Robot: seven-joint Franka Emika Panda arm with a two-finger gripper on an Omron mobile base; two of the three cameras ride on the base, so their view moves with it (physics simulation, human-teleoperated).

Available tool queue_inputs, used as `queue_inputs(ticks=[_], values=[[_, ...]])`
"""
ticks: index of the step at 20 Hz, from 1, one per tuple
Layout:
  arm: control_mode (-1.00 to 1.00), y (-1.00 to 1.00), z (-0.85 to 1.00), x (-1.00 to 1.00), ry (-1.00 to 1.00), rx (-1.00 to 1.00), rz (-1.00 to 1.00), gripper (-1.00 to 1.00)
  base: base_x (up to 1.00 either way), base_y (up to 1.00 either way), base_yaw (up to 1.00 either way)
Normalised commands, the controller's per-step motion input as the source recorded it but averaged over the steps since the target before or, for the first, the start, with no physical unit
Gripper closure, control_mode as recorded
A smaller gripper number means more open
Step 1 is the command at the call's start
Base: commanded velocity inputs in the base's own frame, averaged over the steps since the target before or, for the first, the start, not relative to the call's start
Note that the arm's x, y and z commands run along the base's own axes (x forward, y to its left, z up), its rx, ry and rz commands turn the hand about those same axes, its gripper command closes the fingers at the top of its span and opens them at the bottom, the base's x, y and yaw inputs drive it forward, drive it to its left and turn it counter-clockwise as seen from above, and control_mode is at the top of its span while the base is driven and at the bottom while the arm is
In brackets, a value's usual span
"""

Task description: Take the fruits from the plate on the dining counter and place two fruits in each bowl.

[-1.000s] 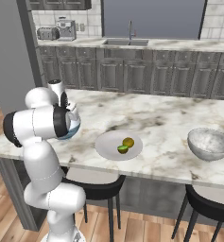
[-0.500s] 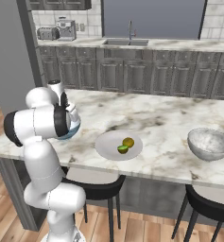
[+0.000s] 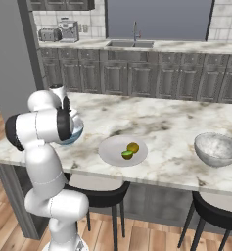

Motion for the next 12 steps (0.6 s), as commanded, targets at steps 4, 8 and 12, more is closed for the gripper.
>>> queue_inputs(ticks=[4,8,12], values=[[-1.00,0.00,-0.03,0.00,0.12,0.00,-0.10,-1.00,0.00,0.00,0.00],[-1.00,0.00,0.00,0.00,0.02,0.00,-0.07,-1.00,0.00,0.00,0.00],[-1.00,0.00,0.21,0.00,0.01,0.00,-0.02,-1.00,0.00,0.00,0.00]])
